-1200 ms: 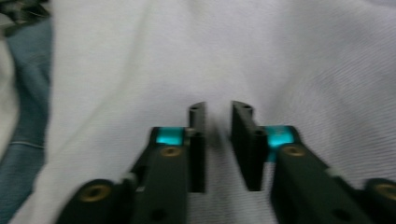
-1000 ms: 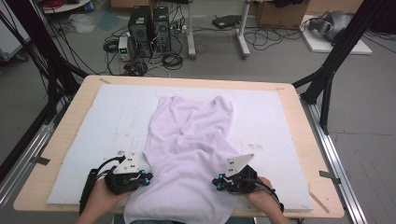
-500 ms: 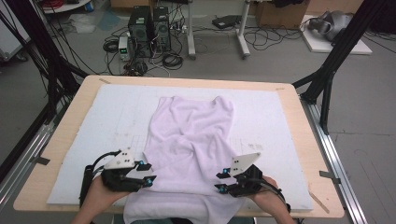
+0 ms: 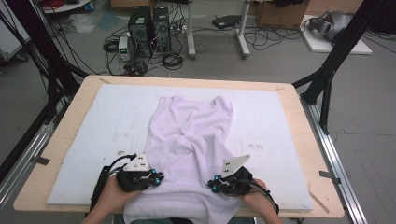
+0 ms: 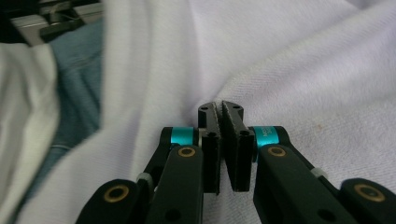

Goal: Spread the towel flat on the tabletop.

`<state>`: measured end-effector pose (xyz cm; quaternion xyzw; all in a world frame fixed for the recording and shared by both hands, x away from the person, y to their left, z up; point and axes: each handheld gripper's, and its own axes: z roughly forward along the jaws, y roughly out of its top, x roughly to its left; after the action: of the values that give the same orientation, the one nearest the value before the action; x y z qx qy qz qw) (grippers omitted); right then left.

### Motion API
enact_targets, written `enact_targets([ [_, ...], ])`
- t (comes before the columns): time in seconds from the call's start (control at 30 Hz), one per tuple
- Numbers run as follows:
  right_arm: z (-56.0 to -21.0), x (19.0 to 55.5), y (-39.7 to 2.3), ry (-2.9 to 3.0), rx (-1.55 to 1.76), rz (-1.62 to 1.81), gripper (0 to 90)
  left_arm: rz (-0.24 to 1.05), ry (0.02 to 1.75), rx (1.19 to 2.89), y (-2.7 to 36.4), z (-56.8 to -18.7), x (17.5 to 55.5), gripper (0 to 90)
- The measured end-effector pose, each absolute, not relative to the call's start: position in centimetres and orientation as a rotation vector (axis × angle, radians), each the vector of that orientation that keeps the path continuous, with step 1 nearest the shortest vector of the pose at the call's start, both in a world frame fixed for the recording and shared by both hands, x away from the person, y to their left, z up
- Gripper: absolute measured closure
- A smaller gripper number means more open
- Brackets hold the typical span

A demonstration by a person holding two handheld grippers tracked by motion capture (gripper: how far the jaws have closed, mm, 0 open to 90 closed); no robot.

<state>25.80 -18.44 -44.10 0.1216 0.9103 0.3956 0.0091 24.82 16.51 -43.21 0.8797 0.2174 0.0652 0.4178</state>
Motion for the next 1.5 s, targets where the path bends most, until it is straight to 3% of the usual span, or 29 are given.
enact_targets([
  [0.27, -41.8, 22.3, -18.4, 2.866, 0.190, 1.473, 82.6, 0.176, 0.506, 2.141, 19.9, -41.2, 19.2, 83.0],
  [0.33, -40.4, 21.7, -19.0, 2.808, 0.184, 1.508, 77.5, 0.160, 0.501, 2.135, 20.1, -40.6, 18.6, 75.9],
  [0.4, -39.3, 22.0, -19.9, 2.747, 0.226, 1.432, 73.3, 0.175, 0.514, 2.140, 20.0, -40.3, 19.1, 63.1],
  [0.47, -39.1, 23.1, -20.8, 2.714, 0.311, 1.340, 72.2, 0.198, 0.535, 2.134, 19.9, -40.4, 20.4, 60.6],
  [0.8, -43.6, 27.8, -20.8, 2.680, 0.532, 1.022, 66.5, 0.260, 0.709, 2.218, 17.5, -43.6, 27.4, 60.6],
  [0.87, -43.9, 28.2, -20.8, 2.690, 0.564, 1.060, 69.7, 0.258, 0.693, 2.231, 17.3, -44.1, 27.7, 67.0],
  [0.97, -43.9, 28.3, -21.0, 2.738, 0.541, 1.094, 84.9, 0.248, 0.680, 2.232, 17.4, -44.0, 27.7, 85.9],
  [1.37, -39.9, 24.1, -26.1, 2.638, 0.556, 1.088, 84.5, 0.337, 0.638, 2.170, 20.6, -40.5, 23.7, 88.0],
  [1.43, -39.1, 23.3, -26.8, 2.606, 0.548, 1.123, 80.2, 0.335, 0.634, 2.166, 21.0, -40.0, 23.3, 84.3],
  [1.5, -38.5, 23.2, -27.1, 2.566, 0.557, 1.136, 75.6, 0.353, 0.664, 2.166, 21.2, -39.9, 23.5, 67.7],
])
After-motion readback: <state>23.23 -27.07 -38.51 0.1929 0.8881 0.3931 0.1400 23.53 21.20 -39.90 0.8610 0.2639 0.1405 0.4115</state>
